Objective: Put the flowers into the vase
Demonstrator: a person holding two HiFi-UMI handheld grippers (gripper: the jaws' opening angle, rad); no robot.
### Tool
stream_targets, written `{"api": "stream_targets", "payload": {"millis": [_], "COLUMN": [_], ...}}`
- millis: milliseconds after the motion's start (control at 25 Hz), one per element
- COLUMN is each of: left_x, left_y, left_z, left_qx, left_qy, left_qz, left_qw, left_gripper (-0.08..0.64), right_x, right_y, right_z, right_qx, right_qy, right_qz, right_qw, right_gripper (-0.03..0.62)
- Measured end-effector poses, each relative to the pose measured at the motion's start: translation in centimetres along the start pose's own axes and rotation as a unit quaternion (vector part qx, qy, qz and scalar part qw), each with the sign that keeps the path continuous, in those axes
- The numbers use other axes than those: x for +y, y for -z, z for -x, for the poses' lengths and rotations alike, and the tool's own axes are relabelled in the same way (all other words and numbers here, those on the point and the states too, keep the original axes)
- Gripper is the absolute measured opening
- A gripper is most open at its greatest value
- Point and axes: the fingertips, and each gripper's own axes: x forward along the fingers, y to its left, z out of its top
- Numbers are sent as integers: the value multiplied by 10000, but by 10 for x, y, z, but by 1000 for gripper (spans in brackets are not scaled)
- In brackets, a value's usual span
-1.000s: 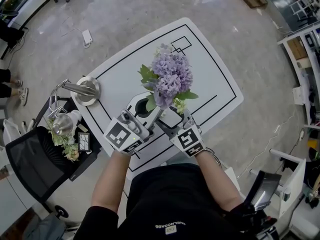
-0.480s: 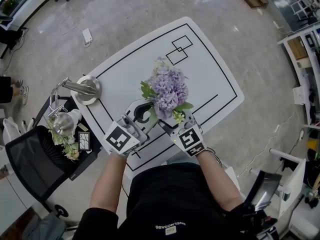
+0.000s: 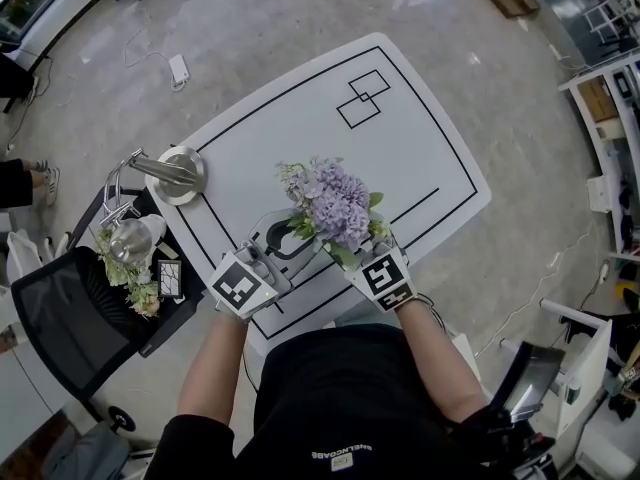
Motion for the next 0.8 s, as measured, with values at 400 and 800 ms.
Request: {"api": "stream_targets", "payload": {"millis": [400, 800], "left_x": [-3, -7], "left_y": [1, 1], "left_z": [19, 25], "left_qx": [-27, 43], "left_qy": [-178, -355], "left_qz": [56, 53], "left_qw": [9998, 9993], "left_gripper": [137, 178], "right_x": [8, 9], "right_y": [12, 17], "right_z": [-3, -4], "right_qx": [134, 150], "right_qy": [-94, -102], "right_qz": [-30, -70], "right_qw": [9999, 9998], "right_gripper": [278, 279]}}
